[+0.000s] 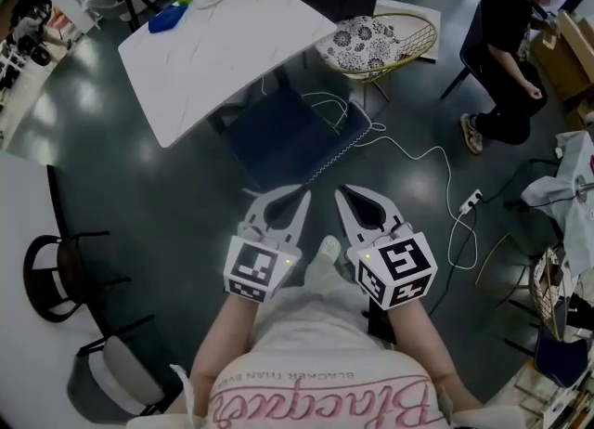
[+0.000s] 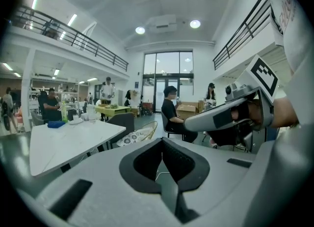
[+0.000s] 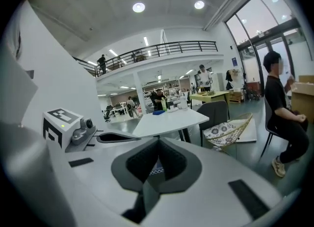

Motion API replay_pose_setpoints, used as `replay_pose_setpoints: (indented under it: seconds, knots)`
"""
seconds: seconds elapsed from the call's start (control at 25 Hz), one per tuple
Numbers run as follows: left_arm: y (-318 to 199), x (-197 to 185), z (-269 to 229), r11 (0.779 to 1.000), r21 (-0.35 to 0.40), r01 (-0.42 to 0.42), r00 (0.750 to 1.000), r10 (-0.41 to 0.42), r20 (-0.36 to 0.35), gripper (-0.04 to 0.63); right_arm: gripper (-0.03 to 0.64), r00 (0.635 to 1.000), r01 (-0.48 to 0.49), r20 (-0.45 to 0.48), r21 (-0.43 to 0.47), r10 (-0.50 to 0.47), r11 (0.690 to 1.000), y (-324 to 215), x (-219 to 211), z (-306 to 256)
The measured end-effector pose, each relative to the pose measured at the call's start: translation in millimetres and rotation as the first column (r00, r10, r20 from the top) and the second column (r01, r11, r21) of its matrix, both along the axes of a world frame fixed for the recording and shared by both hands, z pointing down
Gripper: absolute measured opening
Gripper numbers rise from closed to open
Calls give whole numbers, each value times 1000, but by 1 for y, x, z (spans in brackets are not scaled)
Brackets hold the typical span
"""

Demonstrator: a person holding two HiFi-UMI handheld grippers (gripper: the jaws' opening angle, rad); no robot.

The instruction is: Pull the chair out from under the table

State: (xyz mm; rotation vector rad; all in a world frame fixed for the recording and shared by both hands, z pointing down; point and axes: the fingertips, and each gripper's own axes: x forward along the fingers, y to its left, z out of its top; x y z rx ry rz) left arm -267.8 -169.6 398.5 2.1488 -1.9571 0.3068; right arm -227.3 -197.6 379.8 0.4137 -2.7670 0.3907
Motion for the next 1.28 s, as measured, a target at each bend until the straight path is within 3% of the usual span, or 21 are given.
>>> replay_pose_setpoints:
  seconds: [0.36, 0.52, 0.84, 0.92, 1.0, 1.04, 1.16, 1.28]
  knots:
    - [-46, -31, 24, 997, -71, 0, 1000, -1, -19, 5, 6, 1000, -6, 21, -123, 9, 992, -53, -17, 11]
    - [-54, -41, 30, 997, -73, -27, 999, 23, -46, 5, 6, 1000, -9, -31, -148, 5, 989, -54, -37, 31]
    - [-75, -68, 43, 979, -98, -180, 981, 172, -84, 6, 8, 971, -204, -157, -160, 179, 966, -72, -55, 68]
    - [-84, -75, 48, 969, -108, -222, 973, 214, -83, 5, 11, 957, -255, -181, -161, 226, 953, -79, -58, 77]
    - [-96, -82, 55, 960, -115, -254, 966, 245, -87, 5, 124, 942, -307, -195, -160, 275, 938, -87, -61, 85]
    - [-102, -85, 58, 955, -119, -271, 961, 261, -92, 6, 147, 930, -338, -210, -158, 302, 928, -92, -62, 90]
    - [-120, -89, 67, 935, -125, -331, 942, 320, -105, 5, 167, 883, -434, -277, -174, 379, 884, -102, -63, 113]
    - [-134, -87, 76, 914, -130, -384, 922, 372, -109, 5, 172, 849, -507, -320, -266, 421, 820, -103, -66, 145]
